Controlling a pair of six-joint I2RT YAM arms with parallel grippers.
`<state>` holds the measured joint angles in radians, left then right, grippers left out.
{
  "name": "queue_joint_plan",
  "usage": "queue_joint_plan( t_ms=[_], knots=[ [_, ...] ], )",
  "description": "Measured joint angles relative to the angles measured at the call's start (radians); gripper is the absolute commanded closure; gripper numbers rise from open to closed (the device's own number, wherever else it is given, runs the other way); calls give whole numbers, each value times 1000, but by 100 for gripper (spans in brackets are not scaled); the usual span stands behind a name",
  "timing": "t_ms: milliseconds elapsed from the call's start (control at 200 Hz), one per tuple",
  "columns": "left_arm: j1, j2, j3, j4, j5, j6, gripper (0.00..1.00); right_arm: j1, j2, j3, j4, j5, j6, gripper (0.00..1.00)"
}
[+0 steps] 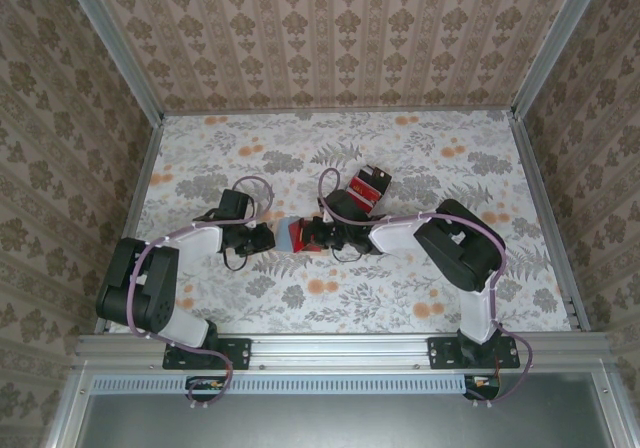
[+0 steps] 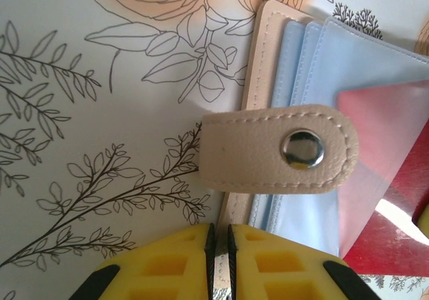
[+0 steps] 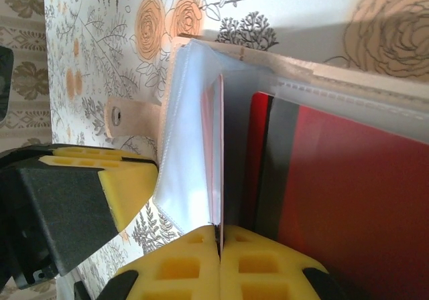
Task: Put the credit cards into the card holder
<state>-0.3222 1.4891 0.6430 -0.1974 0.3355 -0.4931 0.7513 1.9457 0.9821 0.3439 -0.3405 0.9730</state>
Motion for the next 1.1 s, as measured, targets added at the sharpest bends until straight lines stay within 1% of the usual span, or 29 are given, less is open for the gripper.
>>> queue_joint_plan(
  t_ms=[385,500,755,970,1100],
  knots=[
    [0,2,-15,35,8,-9,84,-7,-37,-109,117,35,79,97],
    [0,2,-21,47,11,-13,84,-7,-37,-123,161,46,109,99],
    [-4,-4,-29,60,10,-27,84,4,-8,-191,329,98,205,100],
    [-6,-6,-34,71,8,-31,84,13,29,-193,415,127,240,100],
    [-11,-5,-34,71,3,-31,84,20,34,-198,439,146,243,100]
  ],
)
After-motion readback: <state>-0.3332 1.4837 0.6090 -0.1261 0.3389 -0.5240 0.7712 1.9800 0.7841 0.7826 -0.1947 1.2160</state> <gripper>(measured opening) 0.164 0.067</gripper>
